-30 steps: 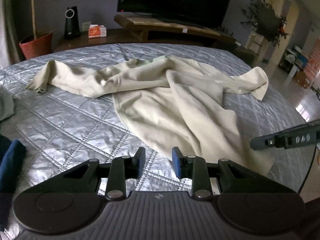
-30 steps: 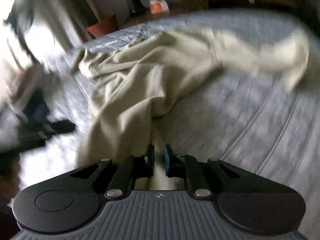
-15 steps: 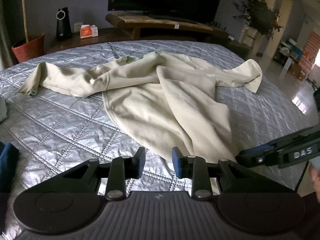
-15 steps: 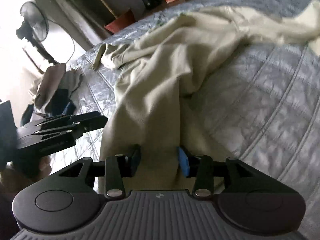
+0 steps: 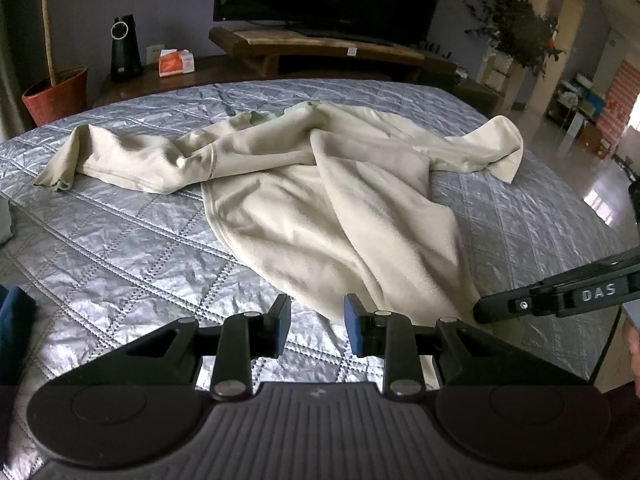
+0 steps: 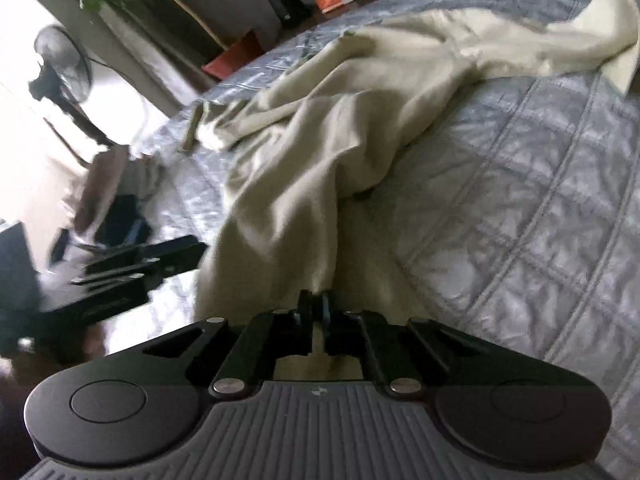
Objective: Fold clothes
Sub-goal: 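Grasp the sweatshirt hem with the right gripper and pull it straight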
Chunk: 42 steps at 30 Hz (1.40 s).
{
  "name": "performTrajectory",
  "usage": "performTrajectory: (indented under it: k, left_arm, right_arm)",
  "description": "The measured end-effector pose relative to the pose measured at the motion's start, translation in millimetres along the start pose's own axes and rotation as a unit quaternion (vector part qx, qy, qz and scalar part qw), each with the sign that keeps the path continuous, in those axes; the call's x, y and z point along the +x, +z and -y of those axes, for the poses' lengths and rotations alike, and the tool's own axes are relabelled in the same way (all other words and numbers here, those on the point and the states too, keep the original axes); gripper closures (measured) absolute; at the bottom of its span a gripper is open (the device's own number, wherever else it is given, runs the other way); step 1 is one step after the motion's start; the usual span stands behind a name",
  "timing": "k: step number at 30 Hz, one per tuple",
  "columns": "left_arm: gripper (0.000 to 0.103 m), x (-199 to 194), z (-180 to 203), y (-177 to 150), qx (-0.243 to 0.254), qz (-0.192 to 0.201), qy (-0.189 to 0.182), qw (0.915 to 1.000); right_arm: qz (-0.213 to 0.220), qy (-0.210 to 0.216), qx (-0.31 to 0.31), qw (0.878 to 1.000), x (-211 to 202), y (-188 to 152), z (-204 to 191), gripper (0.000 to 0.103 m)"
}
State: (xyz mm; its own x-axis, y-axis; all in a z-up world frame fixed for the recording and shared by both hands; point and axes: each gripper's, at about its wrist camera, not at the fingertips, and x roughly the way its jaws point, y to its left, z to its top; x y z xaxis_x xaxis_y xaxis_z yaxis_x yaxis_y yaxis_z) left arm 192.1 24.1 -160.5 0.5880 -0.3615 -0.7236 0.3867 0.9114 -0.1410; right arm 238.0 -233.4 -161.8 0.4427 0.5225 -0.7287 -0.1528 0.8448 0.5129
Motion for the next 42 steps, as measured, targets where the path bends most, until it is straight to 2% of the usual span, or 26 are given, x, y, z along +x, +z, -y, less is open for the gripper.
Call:
performTrajectory:
  k: [3, 5, 7, 9, 10, 11, 14, 18, 24, 28, 29, 30, 31, 32, 34, 35, 37, 38, 40, 42]
  left_arm:
    - [0.077, 0.1, 1.2, -0.2, 0.001, 0.000, 0.001, 1.0000]
    - [0.077, 0.5, 1.5, -0.1, 0.001, -0.001, 0.002, 1.0000]
    - [0.077, 0.8, 2.0, -0.2, 0.001, -0.001, 0.002, 1.0000]
    - [0.077, 1.3, 2.7, -0.3, 0.002, -0.001, 0.002, 1.0000]
    - [0.077, 1.5, 2.8, -0.4, 0.002, -0.001, 0.002, 1.0000]
    - [0.077, 1.7, 3.0, -0.5, 0.002, -0.001, 0.003, 1.0000]
    - [0.077, 1.9, 3.1, -0.5, 0.001, -0.002, 0.004, 1.0000]
    - [0.077, 2.2, 3.6, -0.5, 0.002, -0.002, 0.005, 1.0000]
    - [0.077, 2.2, 4.1, -0.4, 0.000, -0.001, 0.008, 1.0000]
    - [0.077, 2.9, 4.7, -0.1, 0.000, -0.002, 0.009, 1.0000]
    - [0.077, 3.0, 4.6, 0.6, 0.001, -0.003, 0.009, 1.0000]
    - [0.077, 3.2, 4.2, 1.0, 0.001, -0.003, 0.009, 1.0000]
    - [0.077, 3.3, 3.8, 1.2, 0.002, -0.003, 0.009, 0.9999]
    - [0.077, 3.3, 3.5, 1.2, 0.002, -0.003, 0.010, 0.9999]
    - [0.077, 3.5, 3.9, 1.5, 0.001, -0.004, 0.010, 0.9999]
    - [0.077, 3.6, 4.5, 1.5, 0.001, -0.004, 0.009, 1.0000]
    - [0.077, 3.8, 5.9, 1.6, 0.003, -0.003, 0.005, 1.0000]
    - [0.077, 3.8, 6.2, 1.6, 0.004, -0.003, 0.004, 1.0000]
    - [0.077, 3.2, 5.5, 1.6, 0.008, -0.003, 0.004, 1.0000]
    - [0.077, 3.0, 4.9, 1.9, 0.006, -0.002, 0.005, 1.0000]
  right_arm:
    - [0.001, 0.022, 0.021, 1.000, 5.5, -0.6, 5.2, 0.086]
    - [0.002, 0.023, 0.015, 1.000, 9.5, -1.3, 3.1, 0.080]
    - [-0.003, 0.024, 0.012, 1.000, 14.3, -0.6, 2.2, 0.078]
    - [-0.004, 0.021, 0.008, 1.000, 16.6, 0.0, 1.8, 0.084]
    - [-0.003, 0.018, 0.005, 1.000, 16.5, 0.2, 1.3, 0.096]
    - [0.002, 0.019, 0.003, 1.000, 13.6, 0.2, 0.5, 0.099]
    - [0.015, 0.022, -0.001, 1.000, 4.4, 0.3, -1.8, 0.100]
    - [0.066, 0.012, -0.005, 0.998, -32.2, 7.0, -3.1, 0.100]
    - [0.137, -0.090, -0.018, 0.986, -87.2, 26.6, 24.8, 0.100]
    - [0.139, -0.224, -0.044, 0.963, -90.3, 35.0, 41.3, 0.098]
    - [0.124, -0.254, -0.053, 0.958, -84.9, 36.0, 46.6, 0.092]
    - [0.109, -0.280, -0.060, 0.952, -79.5, 36.7, 51.4, 0.091]
    - [0.092, -0.287, -0.063, 0.951, -74.0, 35.2, 52.3, 0.091]
    - [0.101, -0.296, -0.069, 0.947, -73.5, 31.7, 48.0, 0.091]
    - [0.135, -0.290, -0.113, 0.941, -76.9, 20.8, 27.5, 0.089]
    - [0.144, -0.278, -0.141, 0.939, -77.9, 15.2, 16.1, 0.085]
    - [0.100, -0.192, -0.190, 0.958, -69.8, 4.1, -3.7, 0.076]
    - [0.066, -0.159, -0.224, 0.959, -60.8, -3.6, -15.8, 0.074]
    - [0.014, -0.155, -0.295, 0.943, -41.4, -18.1, -36.5, 0.073]
    - [-0.032, -0.121, -0.311, 0.942, -23.5, -25.0, -44.2, 0.074]
